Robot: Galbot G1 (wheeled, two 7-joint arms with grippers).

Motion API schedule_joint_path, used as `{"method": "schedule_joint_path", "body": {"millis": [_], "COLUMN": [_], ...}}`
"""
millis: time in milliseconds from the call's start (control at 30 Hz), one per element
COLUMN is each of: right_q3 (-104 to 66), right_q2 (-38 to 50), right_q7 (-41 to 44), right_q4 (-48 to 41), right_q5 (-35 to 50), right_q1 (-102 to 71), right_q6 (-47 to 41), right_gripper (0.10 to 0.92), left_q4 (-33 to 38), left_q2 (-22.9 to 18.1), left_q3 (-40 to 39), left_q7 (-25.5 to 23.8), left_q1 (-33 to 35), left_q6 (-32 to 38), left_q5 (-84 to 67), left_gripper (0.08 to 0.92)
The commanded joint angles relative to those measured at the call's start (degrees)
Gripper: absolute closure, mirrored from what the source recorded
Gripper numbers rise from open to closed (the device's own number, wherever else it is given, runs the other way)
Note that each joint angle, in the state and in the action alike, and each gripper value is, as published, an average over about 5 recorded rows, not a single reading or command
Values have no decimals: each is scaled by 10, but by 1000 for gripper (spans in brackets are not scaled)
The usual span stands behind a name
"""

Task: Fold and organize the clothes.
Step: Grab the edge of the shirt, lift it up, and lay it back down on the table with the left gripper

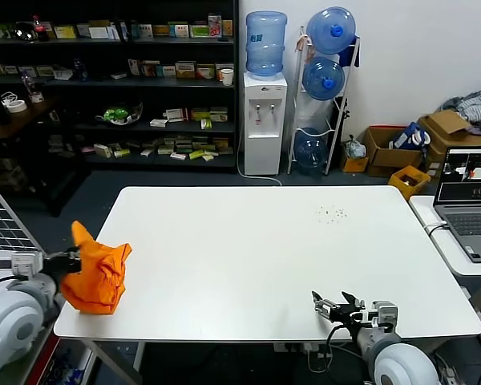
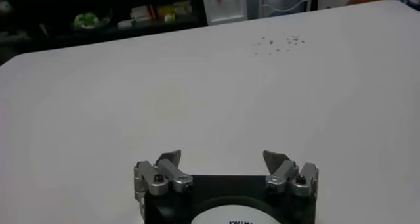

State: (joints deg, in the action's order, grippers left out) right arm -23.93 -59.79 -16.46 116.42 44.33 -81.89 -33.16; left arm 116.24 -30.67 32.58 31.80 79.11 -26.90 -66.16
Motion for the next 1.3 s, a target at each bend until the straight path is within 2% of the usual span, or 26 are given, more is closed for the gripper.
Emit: {"method": "schedule_joint_path", "body": {"millis": [33,100,233,333,433,667,1067,1300], "right_q3": [-57,-69,-85,-92,-94,-91,-91,-97], "right_q2": [-45,-54,-63,-63,-60,-52,-45,-43], "right_q7": [-1,-1,-2,-2,-2,-2,2,63], "right_q4": [28,36,48,53,54,48,47,39], "right_q5": [-35,-40,-45,-44,-41,-31,-26,-77], "right_q1": [-82,-98,-115,-119,-119,-106,-99,-100], "right_q6": [0,-1,-2,-3,-3,-3,2,70], "right_gripper": [203,203,203,203,203,203,203,203], "left_q4": [40,-21,-156,-247,-297,-325,-311,-296], "left_q2": [-231,-307,-437,-501,-534,-555,-557,-552], "left_q3": [-458,-507,-537,-541,-538,-537,-557,-534], "left_q7": [190,197,194,179,162,150,156,115], "left_q1": [-353,-402,-461,-482,-488,-485,-472,-453], "left_q6": [-11,-10,-11,-9,-6,-2,1,26], "left_q5": [-210,-201,-165,-115,-76,-48,-38,-8], "left_gripper": [904,904,904,904,904,904,904,886]}}
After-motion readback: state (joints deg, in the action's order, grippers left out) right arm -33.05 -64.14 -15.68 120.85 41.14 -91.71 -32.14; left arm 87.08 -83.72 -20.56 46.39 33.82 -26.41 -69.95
